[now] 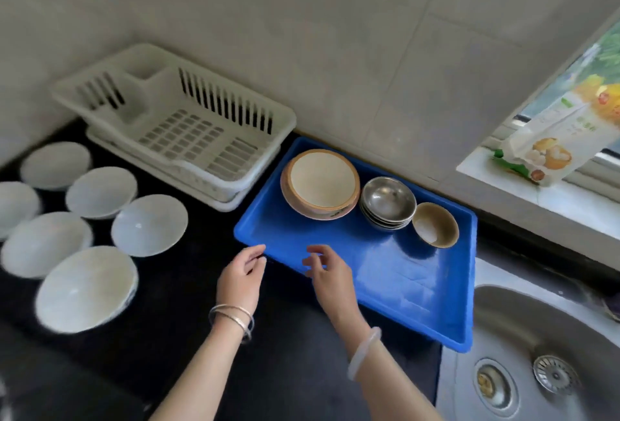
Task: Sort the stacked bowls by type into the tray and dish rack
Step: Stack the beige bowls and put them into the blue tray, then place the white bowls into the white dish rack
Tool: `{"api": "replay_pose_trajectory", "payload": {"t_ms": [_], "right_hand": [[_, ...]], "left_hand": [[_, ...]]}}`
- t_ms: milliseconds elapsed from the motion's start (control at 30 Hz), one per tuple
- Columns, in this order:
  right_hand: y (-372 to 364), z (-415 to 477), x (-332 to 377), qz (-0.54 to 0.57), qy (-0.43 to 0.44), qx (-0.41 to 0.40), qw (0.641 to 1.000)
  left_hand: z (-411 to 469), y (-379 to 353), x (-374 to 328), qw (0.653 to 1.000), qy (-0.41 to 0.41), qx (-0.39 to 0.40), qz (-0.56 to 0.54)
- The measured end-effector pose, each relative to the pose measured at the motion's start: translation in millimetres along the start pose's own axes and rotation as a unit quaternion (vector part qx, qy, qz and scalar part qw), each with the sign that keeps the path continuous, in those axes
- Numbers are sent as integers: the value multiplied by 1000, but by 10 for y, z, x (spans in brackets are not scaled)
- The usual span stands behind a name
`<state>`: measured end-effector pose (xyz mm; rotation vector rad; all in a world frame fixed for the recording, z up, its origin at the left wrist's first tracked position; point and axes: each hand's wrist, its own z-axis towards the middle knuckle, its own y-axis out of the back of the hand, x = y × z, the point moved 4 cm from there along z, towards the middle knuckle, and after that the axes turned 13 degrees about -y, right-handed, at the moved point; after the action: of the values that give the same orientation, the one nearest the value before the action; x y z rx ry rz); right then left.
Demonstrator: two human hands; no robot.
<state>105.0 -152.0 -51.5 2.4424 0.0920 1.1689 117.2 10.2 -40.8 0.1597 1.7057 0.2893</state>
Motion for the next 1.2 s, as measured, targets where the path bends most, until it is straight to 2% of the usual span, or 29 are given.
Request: {"api": "replay_pose_trajectory", "payload": {"t_ms": [100, 200, 300, 400, 467, 567, 667, 800, 900, 1033, 1200], "right_hand": [[-684, -61, 192, -44, 19, 71, 996], [-1256, 15, 385, -101, 10, 116, 988], [-1748, 148, 588, -117, -33, 152, 981], [-2094, 254, 755, -111, -73, 166, 977], [-2249, 301, 812, -91, -92, 175, 976], [-2381, 349, 820, -35, -125, 191, 973], [-2430, 362, 819, 23, -136, 181, 974], [-2302, 300, 889, 31, -90, 126, 987], [-2128, 180, 1019, 53, -45, 122, 990], [-2026, -88, 1179, -9, 0, 128, 992], [-2253, -422, 1168, -105, -19, 150, 983]], "left_hand": [[-84, 646, 219, 991, 19, -130, 25], [-161, 1209, 380, 967, 23, -245, 70], [-244, 1683, 575, 929, 60, -336, 145], [-320, 1960, 791, 902, 113, -396, 127], [-323, 2064, 961, 906, 136, -393, 84], [-305, 2097, 1130, 909, 160, -380, -57], [-314, 2090, 1186, 909, 144, -378, -102], [-325, 2126, 1241, 903, 141, -376, -150], [-326, 2154, 1302, 897, 142, -373, -191], [-321, 2170, 1367, 885, 144, -366, -250], [-300, 2233, 1381, 871, 145, -369, -290]]}}
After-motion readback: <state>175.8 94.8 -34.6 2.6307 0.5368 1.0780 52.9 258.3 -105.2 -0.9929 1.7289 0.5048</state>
